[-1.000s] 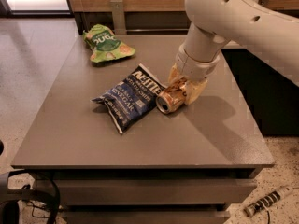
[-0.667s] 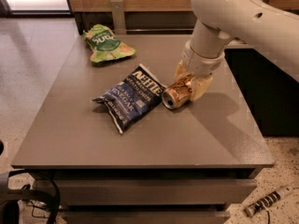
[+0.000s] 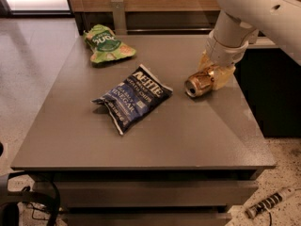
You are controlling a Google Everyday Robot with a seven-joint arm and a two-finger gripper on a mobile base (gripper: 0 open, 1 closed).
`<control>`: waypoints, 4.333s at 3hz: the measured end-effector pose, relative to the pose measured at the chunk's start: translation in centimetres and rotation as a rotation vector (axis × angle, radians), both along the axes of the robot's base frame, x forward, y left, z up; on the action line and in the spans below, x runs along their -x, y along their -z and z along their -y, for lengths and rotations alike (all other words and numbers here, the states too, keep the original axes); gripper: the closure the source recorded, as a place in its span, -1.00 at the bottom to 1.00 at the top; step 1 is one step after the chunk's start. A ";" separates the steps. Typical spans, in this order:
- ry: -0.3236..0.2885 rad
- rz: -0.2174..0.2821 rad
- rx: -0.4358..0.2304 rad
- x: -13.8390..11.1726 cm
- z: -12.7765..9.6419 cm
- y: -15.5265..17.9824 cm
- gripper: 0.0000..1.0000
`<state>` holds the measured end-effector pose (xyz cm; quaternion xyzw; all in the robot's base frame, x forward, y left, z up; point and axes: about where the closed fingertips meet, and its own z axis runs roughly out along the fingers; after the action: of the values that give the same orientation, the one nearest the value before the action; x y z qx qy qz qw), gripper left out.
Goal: Move orange can near green rice chip bag
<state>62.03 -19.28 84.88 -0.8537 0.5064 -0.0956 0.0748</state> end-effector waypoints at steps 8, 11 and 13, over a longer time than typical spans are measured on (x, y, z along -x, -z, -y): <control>-0.267 0.451 -0.432 -19.0 -11.6 -3.6 1.00; -0.311 0.327 -0.406 -19.8 -14.5 -2.2 1.00; -0.310 0.303 -0.348 -20.5 -17.2 0.1 1.00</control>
Offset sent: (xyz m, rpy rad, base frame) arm 0.0760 -0.0469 0.0425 0.0635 -0.4034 -0.1377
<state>82.53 -2.09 84.80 -0.8714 0.3615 -0.1212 0.3088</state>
